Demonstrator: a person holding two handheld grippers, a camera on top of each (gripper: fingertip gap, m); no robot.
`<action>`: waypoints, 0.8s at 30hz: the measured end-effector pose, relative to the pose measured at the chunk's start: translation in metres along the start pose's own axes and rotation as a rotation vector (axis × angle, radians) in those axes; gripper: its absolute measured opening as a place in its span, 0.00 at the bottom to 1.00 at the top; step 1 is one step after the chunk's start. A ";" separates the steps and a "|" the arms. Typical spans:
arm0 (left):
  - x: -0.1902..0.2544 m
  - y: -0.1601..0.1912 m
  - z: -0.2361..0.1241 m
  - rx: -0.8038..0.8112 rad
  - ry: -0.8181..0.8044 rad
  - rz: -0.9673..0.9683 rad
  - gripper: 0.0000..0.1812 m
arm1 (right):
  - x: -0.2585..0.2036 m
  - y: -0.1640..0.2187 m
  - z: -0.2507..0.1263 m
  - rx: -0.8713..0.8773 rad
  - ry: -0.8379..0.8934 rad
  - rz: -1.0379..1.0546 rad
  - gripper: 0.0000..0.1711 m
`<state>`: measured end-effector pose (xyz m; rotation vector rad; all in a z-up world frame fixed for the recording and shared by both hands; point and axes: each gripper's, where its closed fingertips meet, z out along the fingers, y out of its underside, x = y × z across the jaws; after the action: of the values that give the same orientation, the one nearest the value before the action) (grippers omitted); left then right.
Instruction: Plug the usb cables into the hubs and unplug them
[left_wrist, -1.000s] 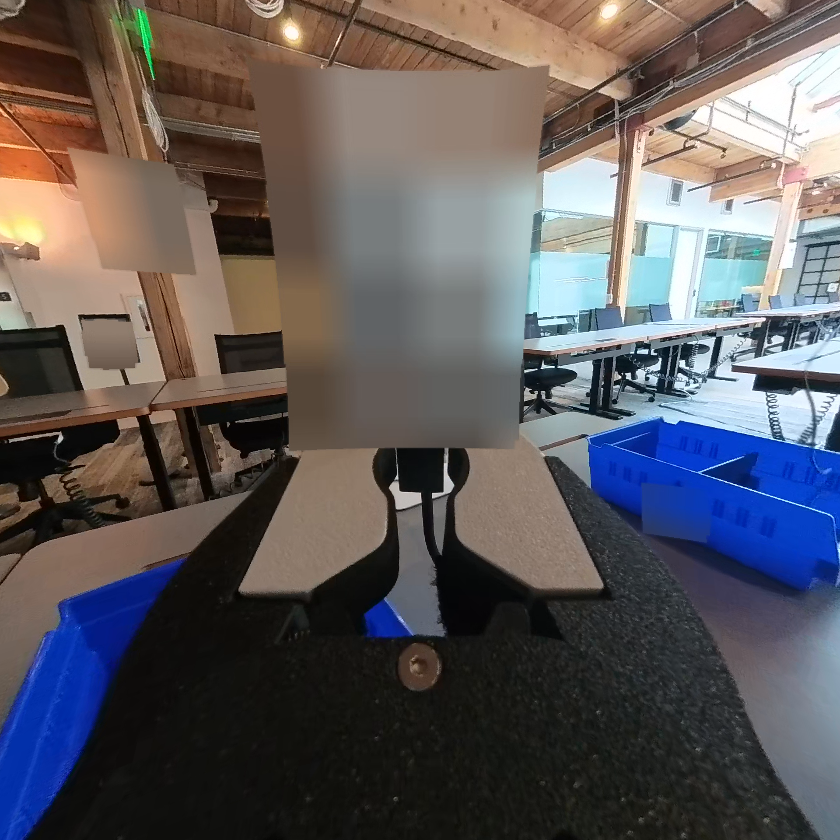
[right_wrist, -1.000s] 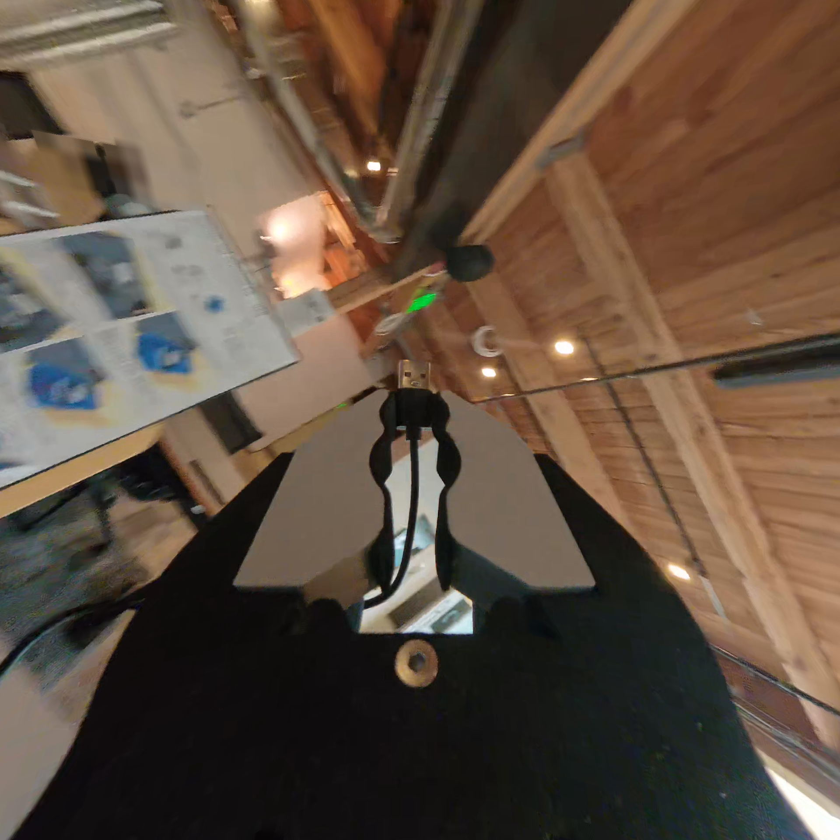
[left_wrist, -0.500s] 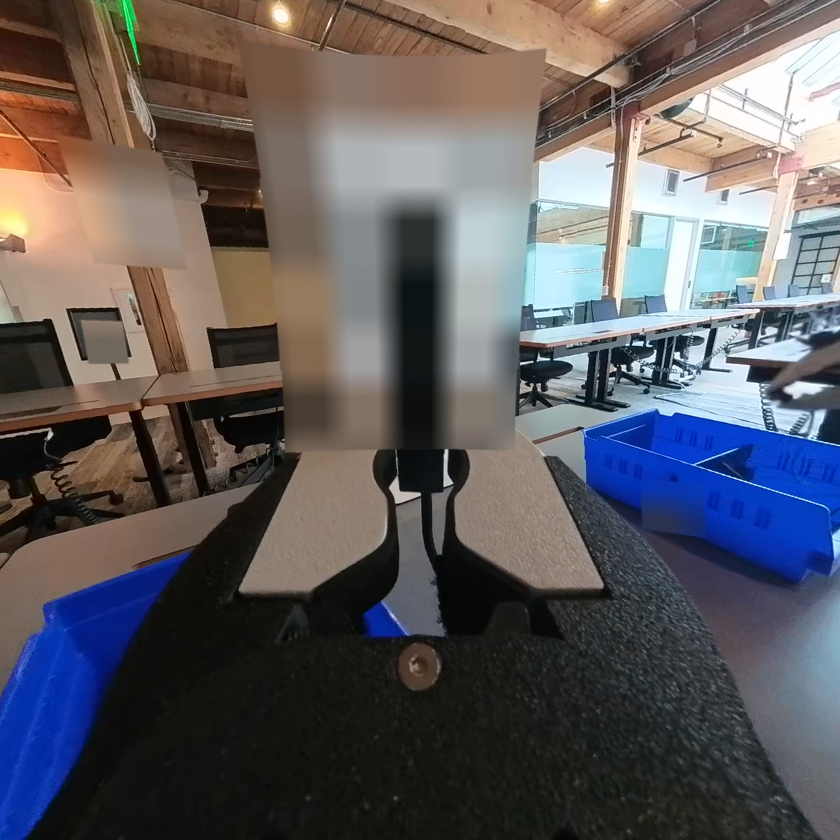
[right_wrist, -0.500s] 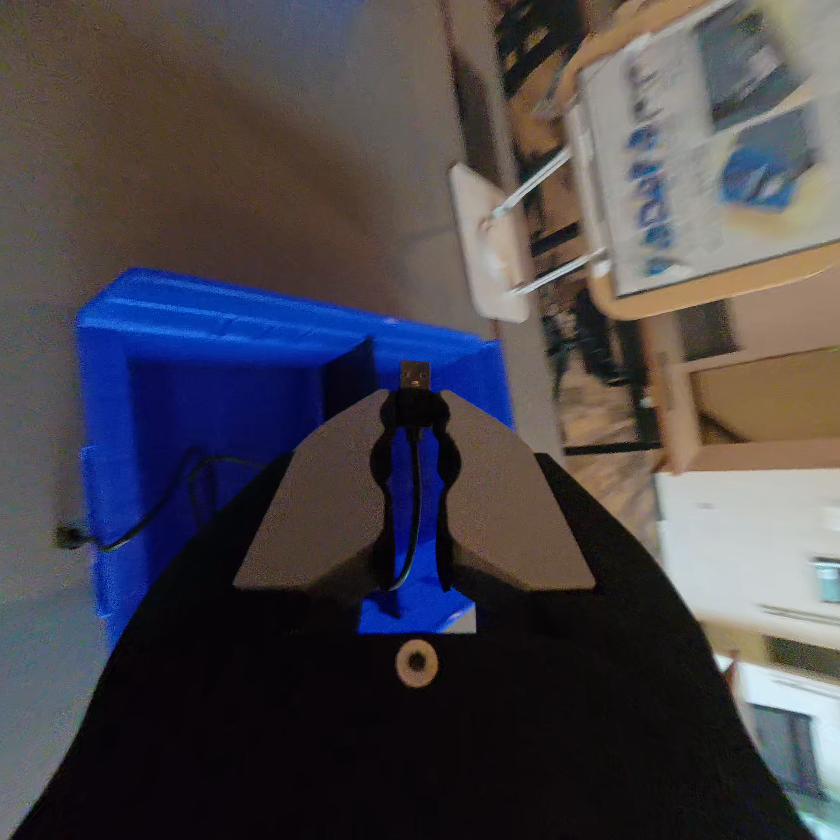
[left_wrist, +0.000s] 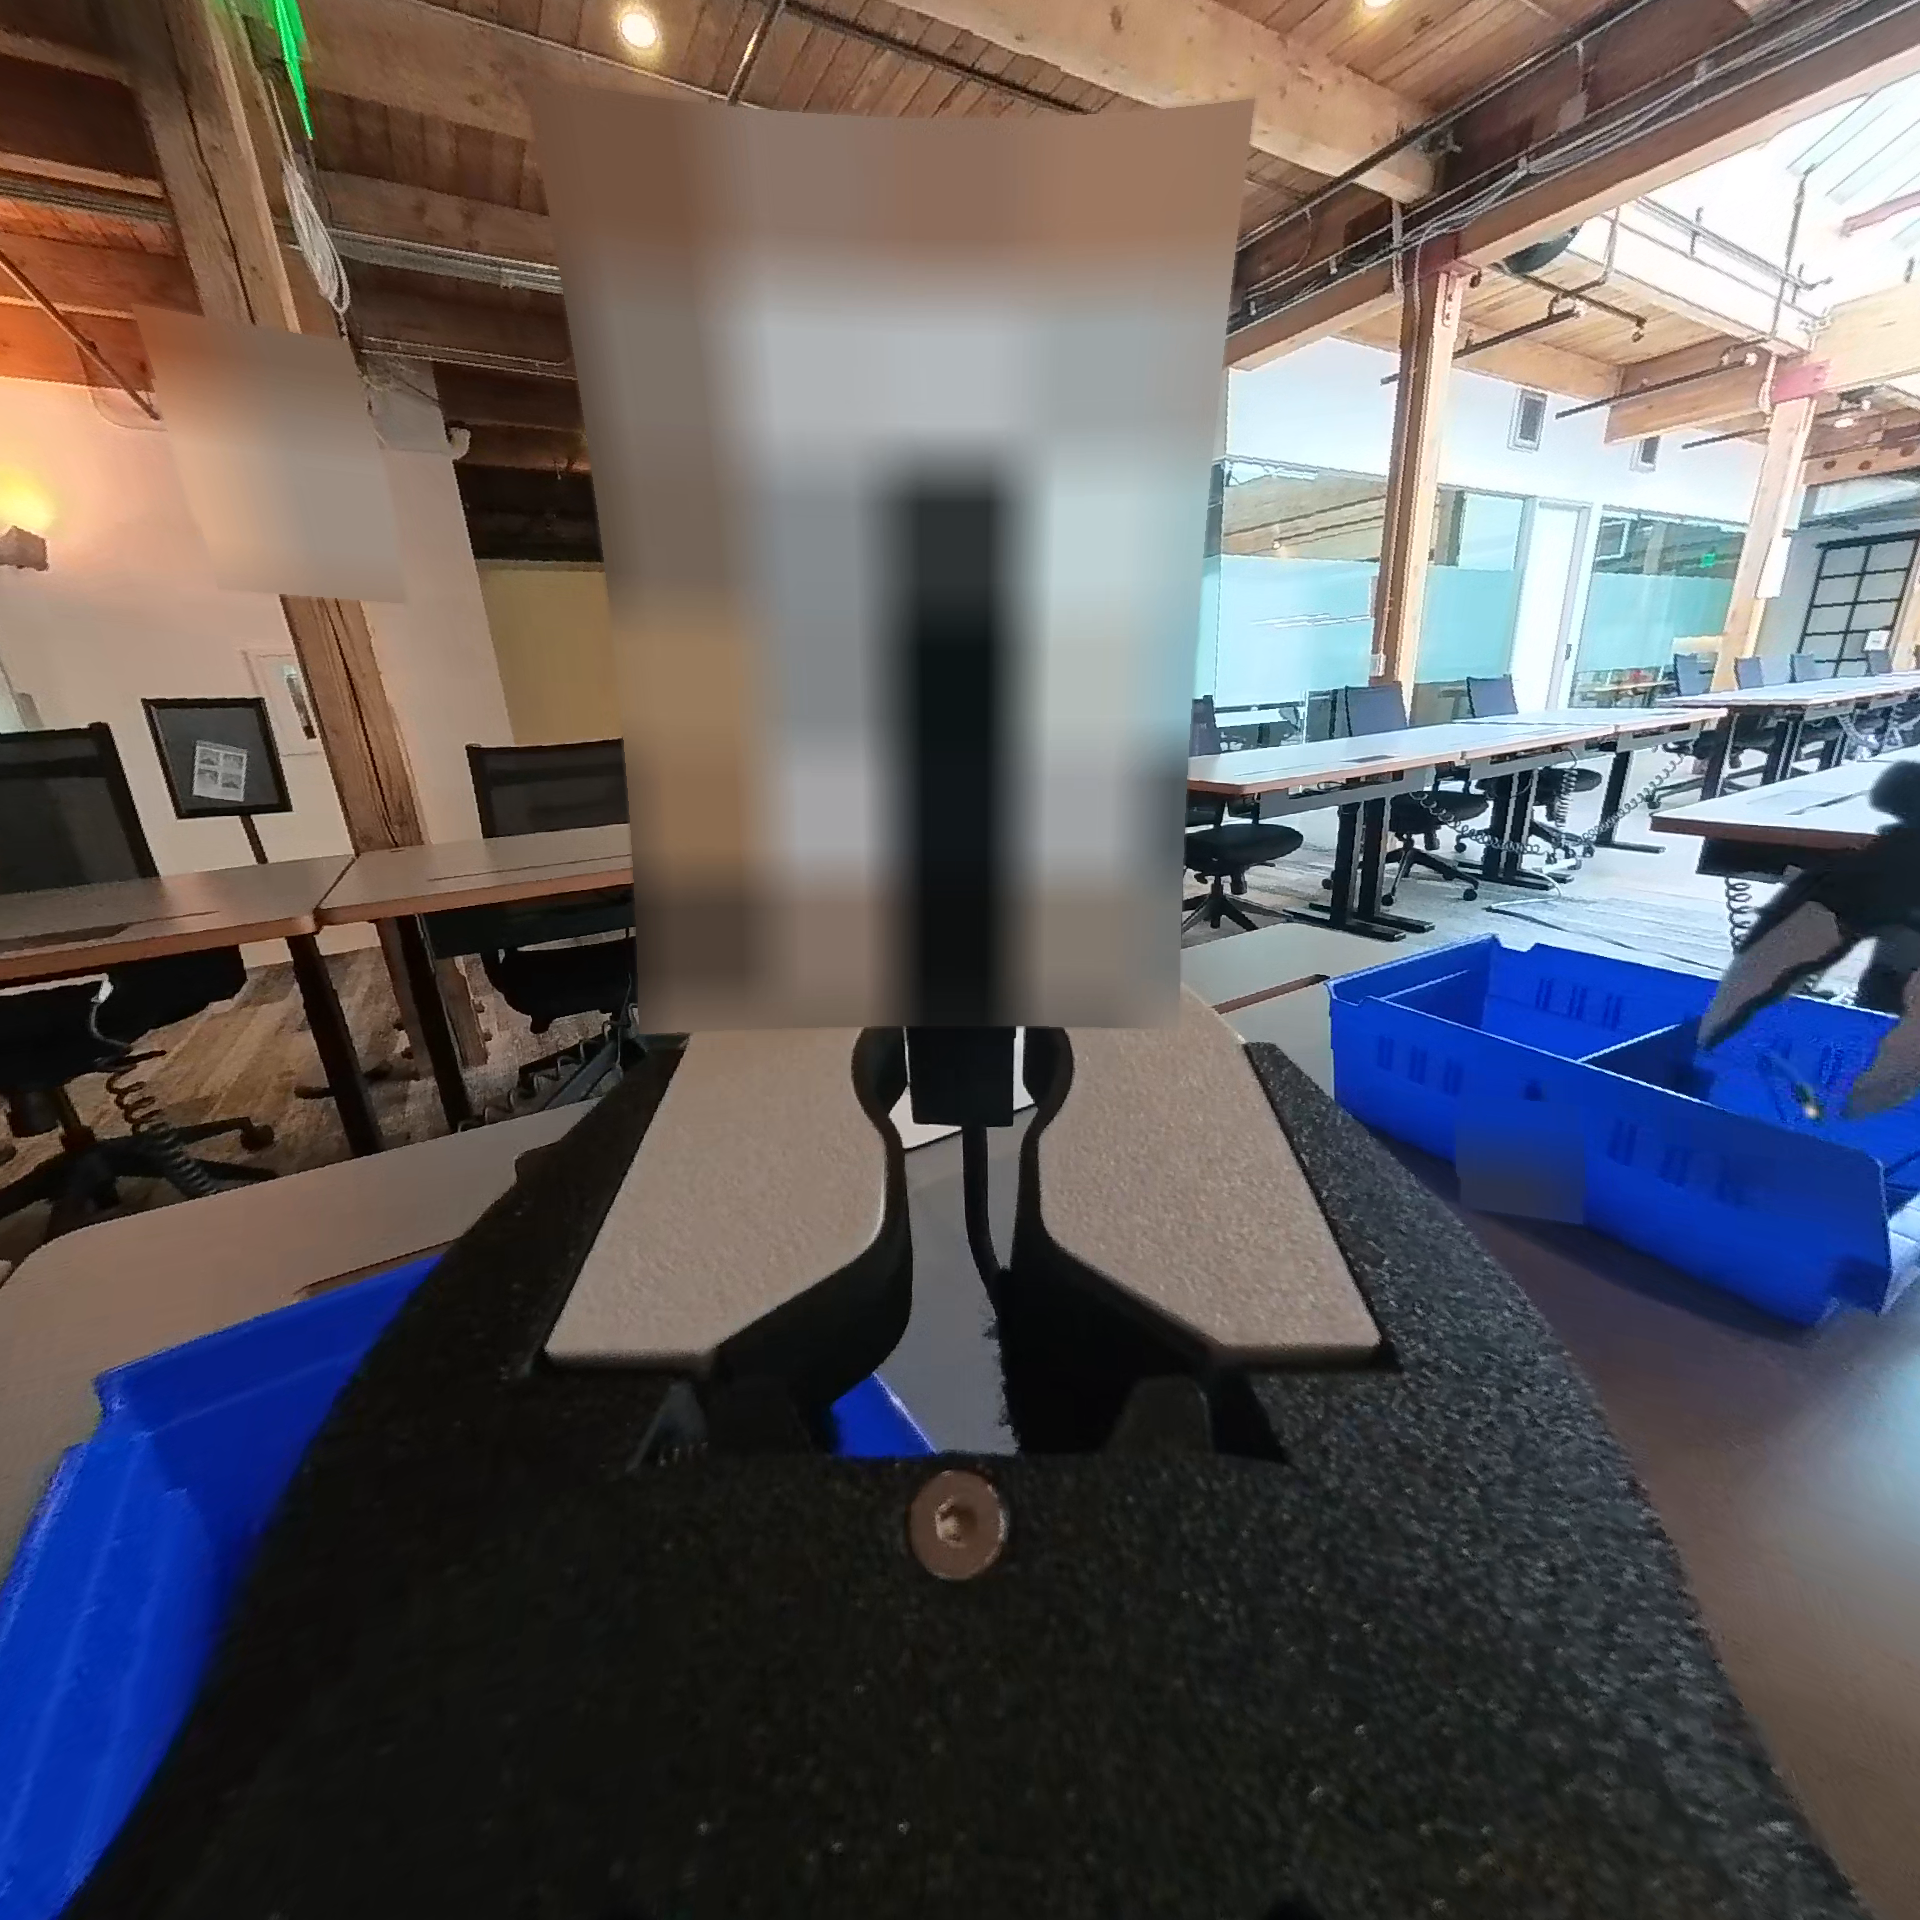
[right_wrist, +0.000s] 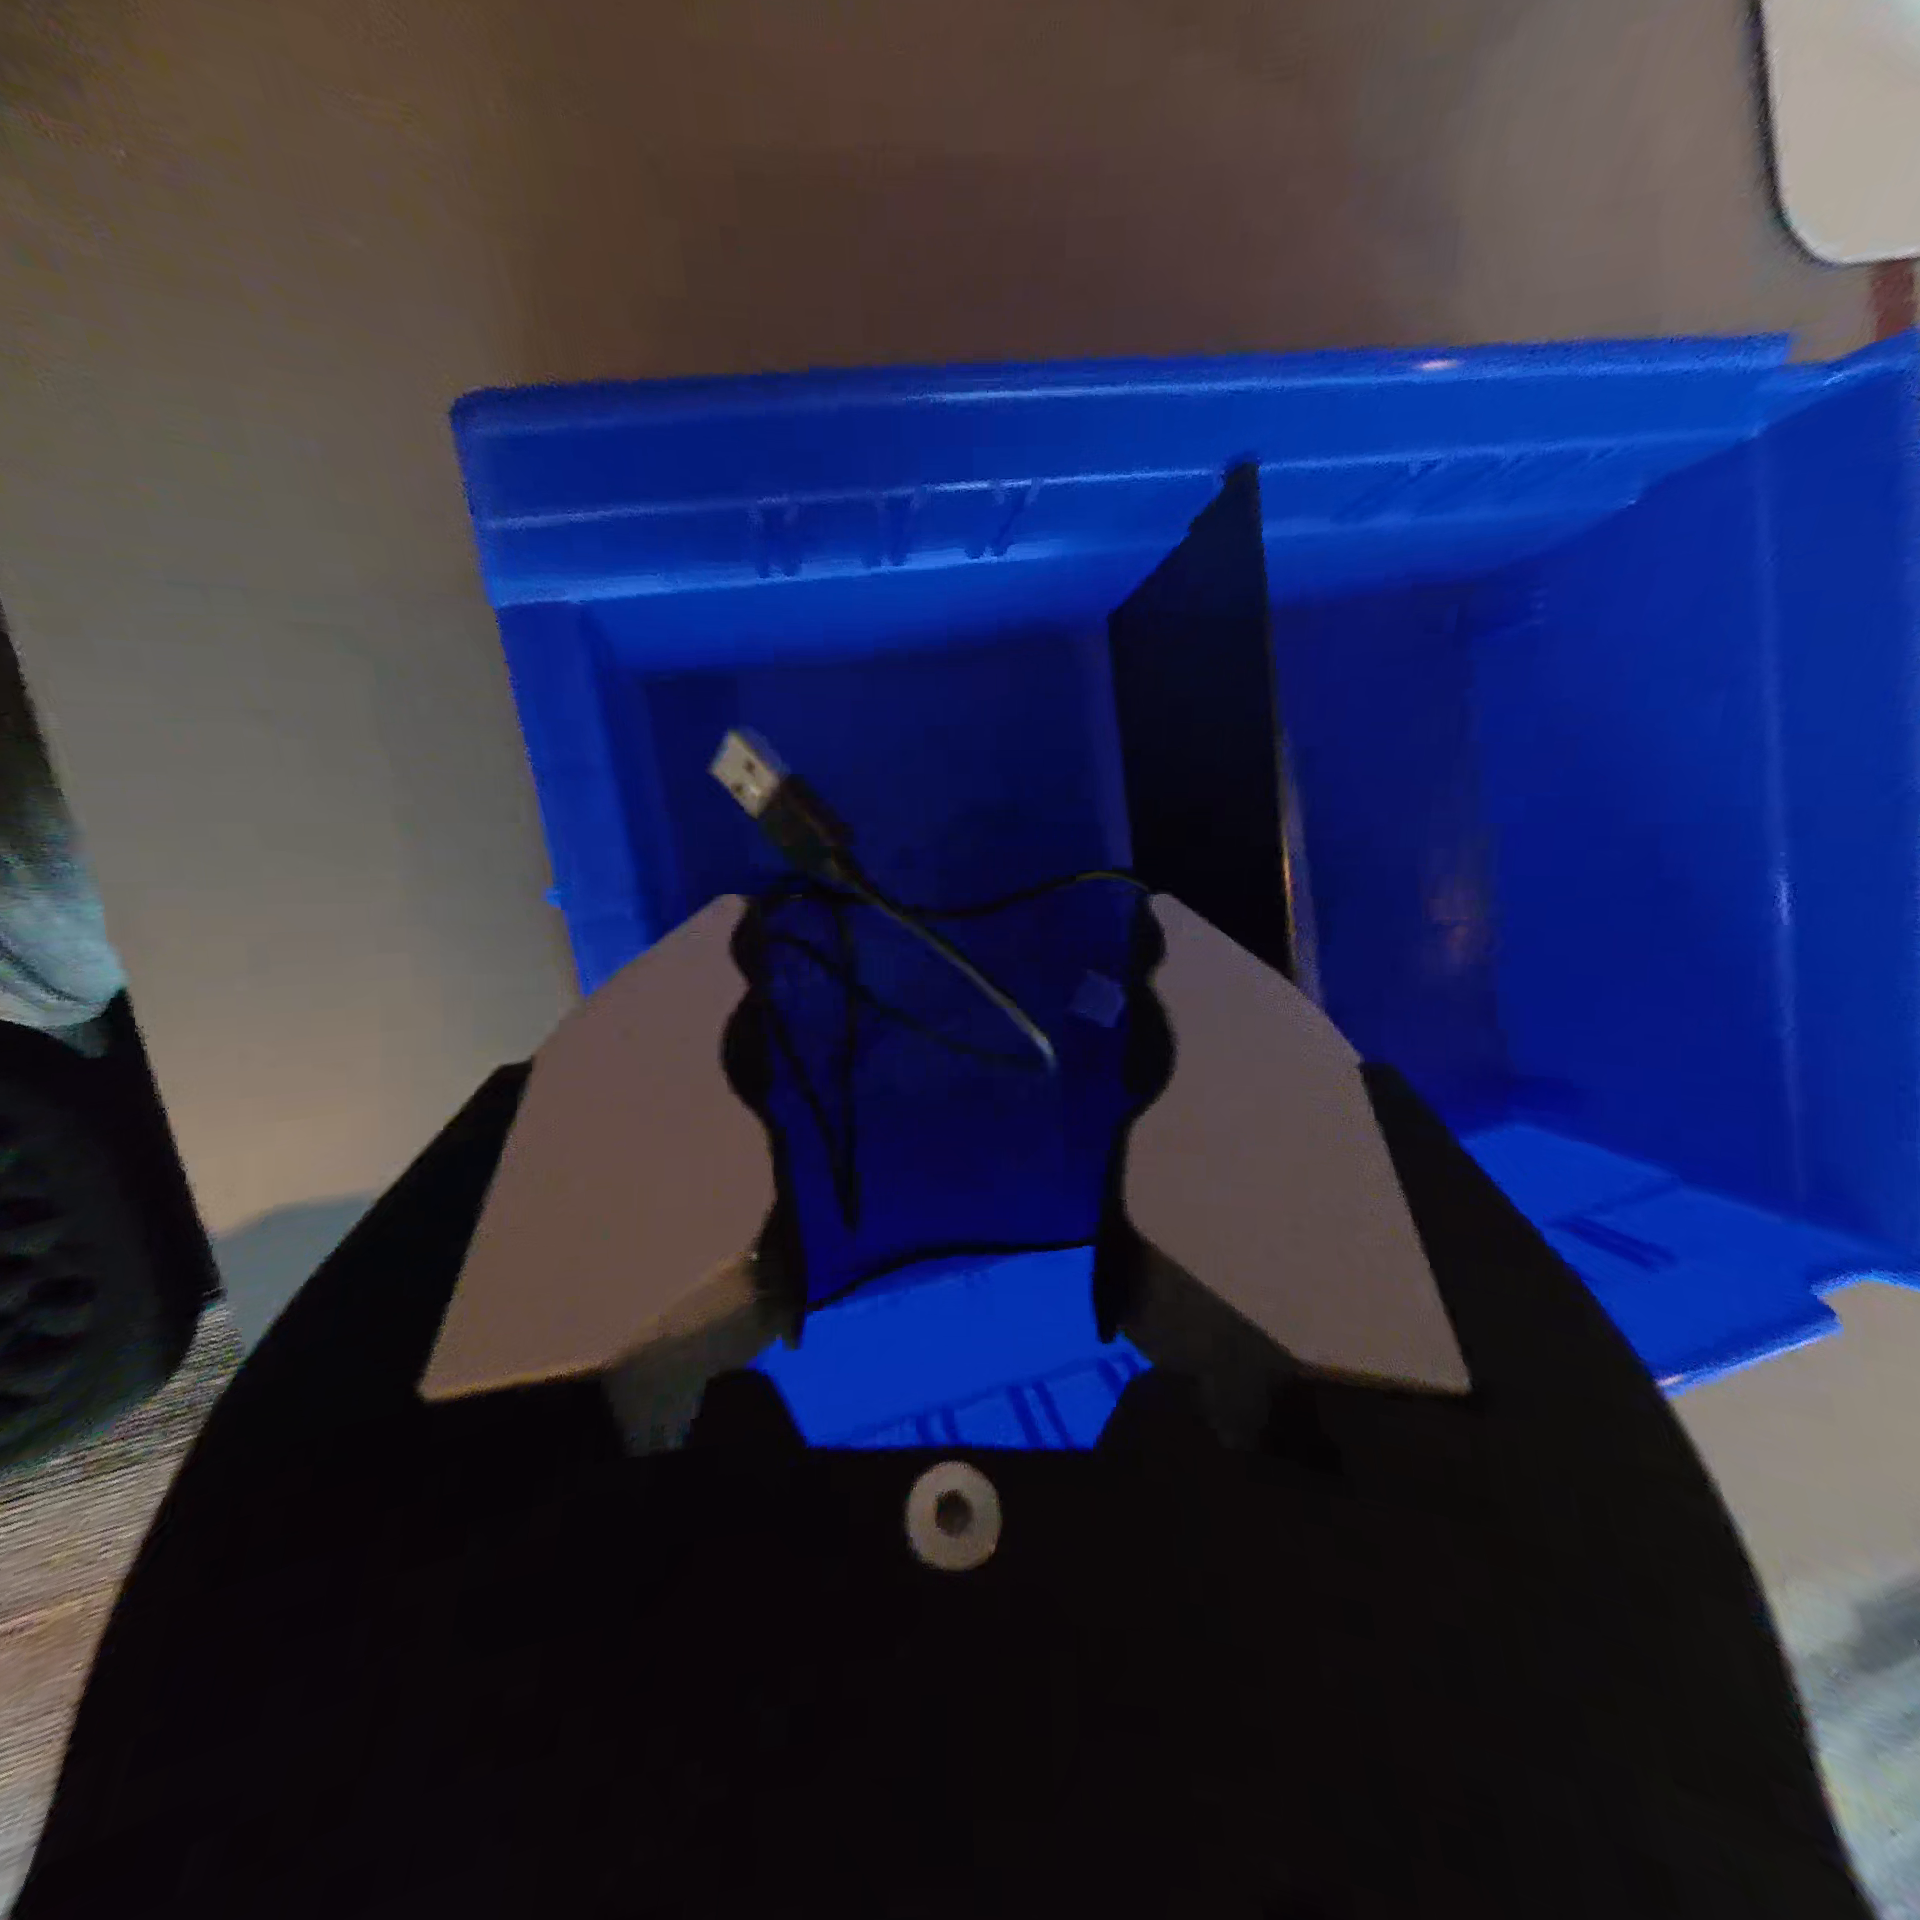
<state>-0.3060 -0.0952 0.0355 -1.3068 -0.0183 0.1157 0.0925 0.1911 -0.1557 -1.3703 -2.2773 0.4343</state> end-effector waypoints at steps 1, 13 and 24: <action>0.000 0.000 0.000 0.001 0.000 -0.002 0.10 | 0.000 -0.001 -0.002 -0.008 -0.001 0.009 0.41; -0.001 -0.002 -0.002 0.002 0.001 -0.007 0.10 | -0.039 0.006 -0.027 0.017 0.199 0.070 0.39; 0.006 -0.007 -0.003 0.003 0.009 0.008 0.10 | -0.053 0.037 -0.013 -0.012 0.236 0.186 0.01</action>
<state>-0.2991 -0.0993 0.0406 -1.3048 -0.0052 0.1164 0.1482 0.1615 -0.1737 -1.5581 -1.9748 0.2997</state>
